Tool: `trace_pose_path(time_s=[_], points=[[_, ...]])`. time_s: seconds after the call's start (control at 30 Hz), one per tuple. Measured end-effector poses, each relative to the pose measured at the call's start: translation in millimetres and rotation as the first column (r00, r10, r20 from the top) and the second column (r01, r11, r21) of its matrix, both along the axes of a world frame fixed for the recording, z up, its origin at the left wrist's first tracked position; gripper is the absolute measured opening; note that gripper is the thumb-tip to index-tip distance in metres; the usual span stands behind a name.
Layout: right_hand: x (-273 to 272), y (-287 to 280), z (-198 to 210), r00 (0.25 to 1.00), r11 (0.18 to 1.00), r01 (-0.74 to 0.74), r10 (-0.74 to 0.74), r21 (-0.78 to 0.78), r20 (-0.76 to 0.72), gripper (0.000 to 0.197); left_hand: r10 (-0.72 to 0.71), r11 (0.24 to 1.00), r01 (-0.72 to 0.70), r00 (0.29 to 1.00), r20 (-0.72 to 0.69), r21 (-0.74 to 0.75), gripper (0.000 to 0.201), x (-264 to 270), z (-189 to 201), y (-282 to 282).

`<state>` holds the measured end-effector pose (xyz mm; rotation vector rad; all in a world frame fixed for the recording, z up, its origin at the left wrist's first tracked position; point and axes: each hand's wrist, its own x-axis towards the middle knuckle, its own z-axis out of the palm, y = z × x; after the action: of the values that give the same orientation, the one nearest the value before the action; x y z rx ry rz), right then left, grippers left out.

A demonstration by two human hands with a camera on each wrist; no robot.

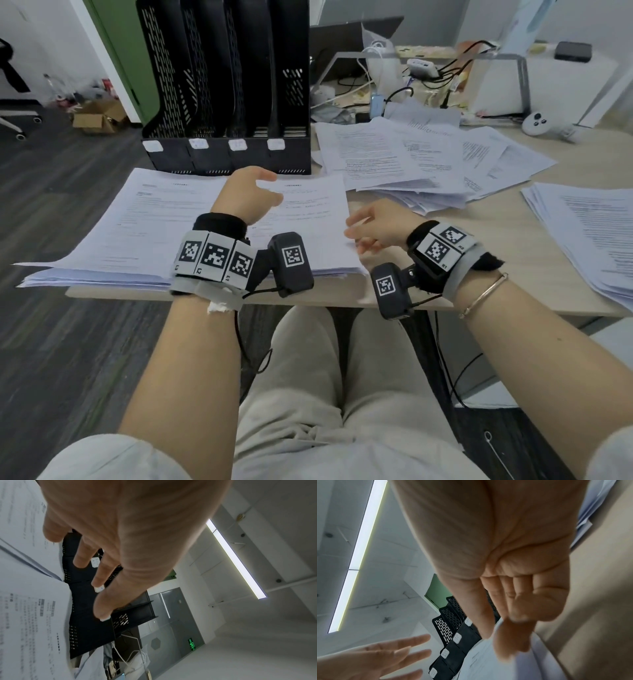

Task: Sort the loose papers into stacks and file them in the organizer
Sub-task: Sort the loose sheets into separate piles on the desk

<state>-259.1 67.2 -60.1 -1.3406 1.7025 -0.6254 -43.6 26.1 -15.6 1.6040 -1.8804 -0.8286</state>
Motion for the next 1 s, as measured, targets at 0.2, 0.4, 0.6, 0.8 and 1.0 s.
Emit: trace_pose_path(time_s=[0.2,0.4,0.6,0.8,1.0], points=[[-31,2,22,0.986,0.957,0.096,-0.13,-0.274,-0.108,0.019,-0.108,0.994,0.109,0.994,0.032,-0.023,0.044,-25,11,-1],[-81,-11,34,0.929,0.875,0.281,-0.351,-0.395,-0.118,0.025,-0.207,0.978,0.207,0.976,0.064,0.004,0.049,-72,18,-23],[-115,-26,26,0.881,0.865,0.369,-0.442,-0.339,-0.168,0.031,-0.282,0.958,0.264,0.936,0.209,0.108,0.064,-123,13,-49],[-133,-41,18,0.899,0.901,0.363,-0.406,-0.237,-0.162,0.038,-0.41,0.91,0.351,0.837,0.361,0.221,0.081,-157,-6,-56],[-134,-54,7,0.932,0.939,0.334,-0.342,-0.083,-0.115,0.04,-0.575,0.818,0.403,0.588,0.568,0.411,0.084,-167,-30,-60]])
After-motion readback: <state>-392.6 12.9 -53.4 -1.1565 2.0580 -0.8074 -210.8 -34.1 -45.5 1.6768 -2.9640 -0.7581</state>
